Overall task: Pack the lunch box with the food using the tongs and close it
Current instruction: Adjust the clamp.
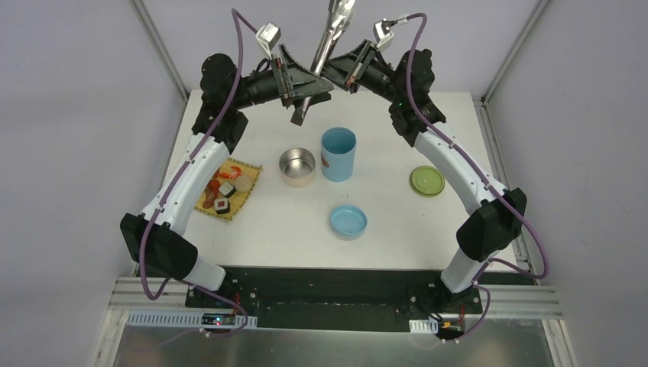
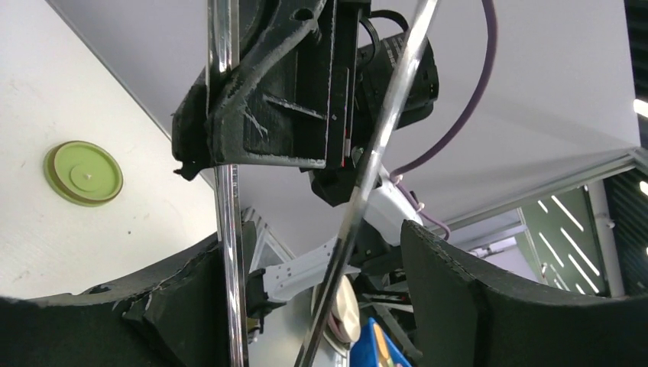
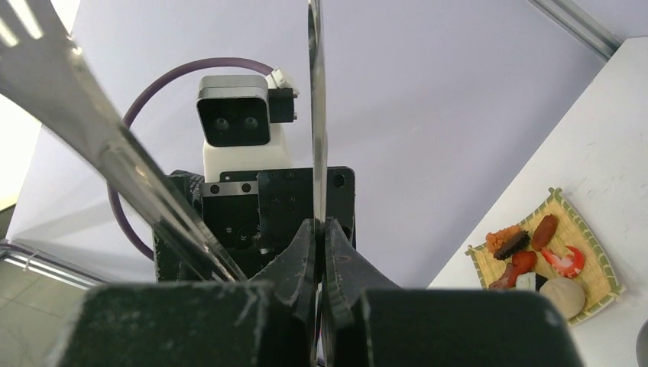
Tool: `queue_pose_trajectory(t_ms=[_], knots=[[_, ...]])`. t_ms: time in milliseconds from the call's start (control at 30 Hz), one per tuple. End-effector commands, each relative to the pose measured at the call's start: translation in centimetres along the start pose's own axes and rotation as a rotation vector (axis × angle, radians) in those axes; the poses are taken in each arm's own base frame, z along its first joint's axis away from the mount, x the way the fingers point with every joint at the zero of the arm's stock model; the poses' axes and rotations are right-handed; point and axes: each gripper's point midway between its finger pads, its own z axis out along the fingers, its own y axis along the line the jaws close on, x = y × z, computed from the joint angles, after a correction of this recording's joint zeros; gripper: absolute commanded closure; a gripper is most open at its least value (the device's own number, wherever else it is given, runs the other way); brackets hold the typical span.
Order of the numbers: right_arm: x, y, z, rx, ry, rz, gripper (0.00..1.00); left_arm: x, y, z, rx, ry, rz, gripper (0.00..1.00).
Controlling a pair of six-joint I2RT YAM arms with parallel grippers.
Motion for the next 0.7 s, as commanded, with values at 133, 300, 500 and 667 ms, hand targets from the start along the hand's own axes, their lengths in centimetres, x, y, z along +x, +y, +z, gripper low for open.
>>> queue_pose_trajectory(t_ms=[133,300,500,667], knots=[[0.8,4.1,-0.3,-0.088,-0.012,-0.035,1.00,-1.4,-3.9,0.1,0.090,-0.049,0.049,0.38],[1.2,4.0,-0.5,-0.087,-0.002,-0.029,1.00,-1.7,-3.5,-0.5,0.080,-0.062,0.061,0.50],[1.4,3.3,-0.7,-0.073,0.001,-0.033,0.79,-1.3,-3.5,-1.0,0.090,-0.050,0.112,0.65],[-0.3,2.0,-1.6,-0.040,-0.025,-0.061,0.49,-1.0,-3.2,-1.5,0.082,-0.050,0.145,0.72]])
